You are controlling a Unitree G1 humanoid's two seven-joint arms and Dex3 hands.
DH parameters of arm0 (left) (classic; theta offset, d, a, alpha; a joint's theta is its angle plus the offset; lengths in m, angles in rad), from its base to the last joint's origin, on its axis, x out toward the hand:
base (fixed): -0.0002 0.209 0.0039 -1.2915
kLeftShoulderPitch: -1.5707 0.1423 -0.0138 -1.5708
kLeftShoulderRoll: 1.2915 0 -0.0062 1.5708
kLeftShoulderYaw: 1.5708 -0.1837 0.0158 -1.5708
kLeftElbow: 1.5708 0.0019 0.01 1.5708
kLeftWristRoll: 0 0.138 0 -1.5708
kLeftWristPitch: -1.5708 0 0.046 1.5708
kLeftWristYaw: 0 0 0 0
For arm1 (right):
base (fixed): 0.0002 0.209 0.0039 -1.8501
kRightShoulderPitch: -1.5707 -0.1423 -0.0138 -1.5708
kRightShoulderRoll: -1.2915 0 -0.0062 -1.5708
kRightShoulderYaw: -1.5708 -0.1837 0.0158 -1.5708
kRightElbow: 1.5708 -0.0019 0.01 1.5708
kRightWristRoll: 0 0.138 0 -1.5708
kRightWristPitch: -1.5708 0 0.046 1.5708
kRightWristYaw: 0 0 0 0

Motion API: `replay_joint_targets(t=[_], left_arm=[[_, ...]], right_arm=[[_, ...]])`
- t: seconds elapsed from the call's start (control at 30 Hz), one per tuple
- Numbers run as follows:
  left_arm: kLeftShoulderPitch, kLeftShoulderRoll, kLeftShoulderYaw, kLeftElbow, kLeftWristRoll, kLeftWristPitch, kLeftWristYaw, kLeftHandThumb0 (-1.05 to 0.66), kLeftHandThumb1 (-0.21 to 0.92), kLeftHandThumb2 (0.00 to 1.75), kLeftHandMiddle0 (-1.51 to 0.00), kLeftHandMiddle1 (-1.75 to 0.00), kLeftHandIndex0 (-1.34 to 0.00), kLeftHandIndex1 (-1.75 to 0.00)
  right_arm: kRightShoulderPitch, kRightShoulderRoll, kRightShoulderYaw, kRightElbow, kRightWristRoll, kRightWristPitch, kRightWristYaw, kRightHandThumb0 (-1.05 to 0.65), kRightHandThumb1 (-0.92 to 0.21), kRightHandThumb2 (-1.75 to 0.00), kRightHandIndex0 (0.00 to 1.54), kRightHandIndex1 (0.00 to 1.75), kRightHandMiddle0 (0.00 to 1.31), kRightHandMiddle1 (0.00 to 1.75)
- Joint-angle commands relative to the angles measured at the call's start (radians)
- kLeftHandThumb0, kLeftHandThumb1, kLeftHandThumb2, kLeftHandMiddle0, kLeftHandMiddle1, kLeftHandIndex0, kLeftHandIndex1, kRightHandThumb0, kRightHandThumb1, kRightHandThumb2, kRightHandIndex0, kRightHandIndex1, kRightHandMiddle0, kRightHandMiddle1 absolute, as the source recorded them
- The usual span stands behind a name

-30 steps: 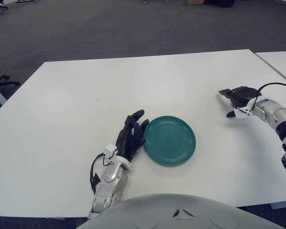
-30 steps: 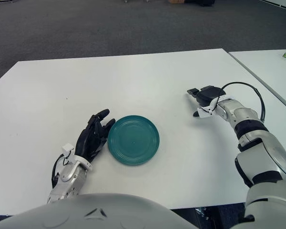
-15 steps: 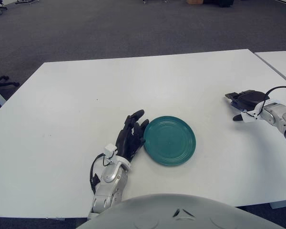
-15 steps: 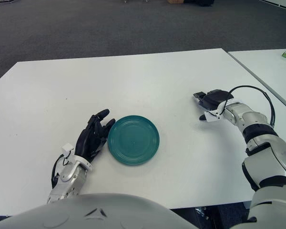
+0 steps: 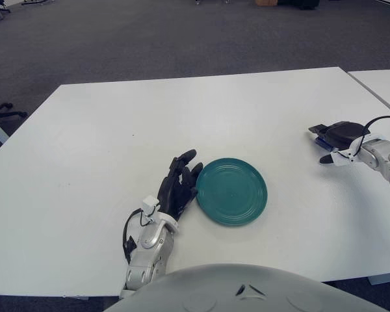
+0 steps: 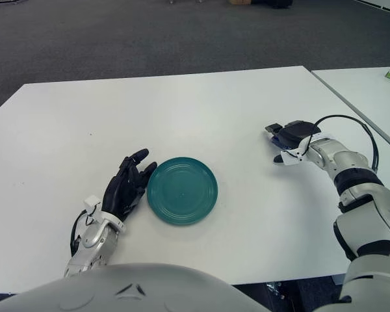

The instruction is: Put the gum into the plate.

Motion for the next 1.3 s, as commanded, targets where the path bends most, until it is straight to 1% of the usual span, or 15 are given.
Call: replay_joint_targets(t=[0.0, 0.27, 0.53, 0.87, 1.03, 1.27], left_arm=[[-0.020, -0.025, 0.010, 0.013, -0.007, 0.001, 0.002, -0.86, 0.92, 0.90, -0.43, -0.18, 0.00, -0.78], [-0.029, -0.024, 0.017, 0.022, -0.010, 0.000, -0.001, -0.86, 0.92, 0.90, -0.43, -0.18, 0.00, -0.78], [-0.039, -0.023, 0.028, 0.032, -0.014, 0.001, -0.007, -0.86, 0.92, 0.90, -0.44, -0.18, 0.00, -0.78], [-0.043, -0.025, 0.031, 0.034, -0.013, 0.003, -0.007, -0.86, 0.92, 0.90, -0.44, -0.18, 0.00, -0.78], [-0.043, -0.023, 0.032, 0.028, -0.015, 0.007, -0.007, -0.86, 0.92, 0.90, -0.44, -0.17, 0.00, -0.78], [-0.044, -0.020, 0.035, 0.027, -0.019, 0.008, -0.008, -0.86, 0.92, 0.90, -0.44, -0.17, 0.00, -0.78]], right_arm=[[-0.007, -0.014, -0.015, -0.013, 0.006, 0.000, 0.011, -1.05, -0.92, -0.45, 0.35, 0.06, 0.00, 0.28], [-0.011, -0.022, -0.020, -0.020, 0.000, 0.002, 0.027, -1.05, -0.92, -0.50, 0.35, 0.06, 0.00, 0.26], [-0.029, -0.038, -0.021, -0.028, -0.008, 0.000, 0.043, -1.05, -0.92, -0.52, 0.36, 0.06, 0.00, 0.30], [-0.035, -0.061, -0.027, -0.023, -0.005, -0.016, 0.066, -1.02, -0.92, -0.39, 0.35, 0.04, 0.00, 0.32], [-0.031, -0.080, -0.025, -0.027, -0.011, -0.022, 0.069, -1.00, -0.92, -0.31, 0.36, 0.05, 0.00, 0.28], [-0.026, -0.084, -0.024, -0.036, -0.013, -0.009, 0.090, -0.97, -0.92, -0.24, 0.39, 0.06, 0.00, 0.20]])
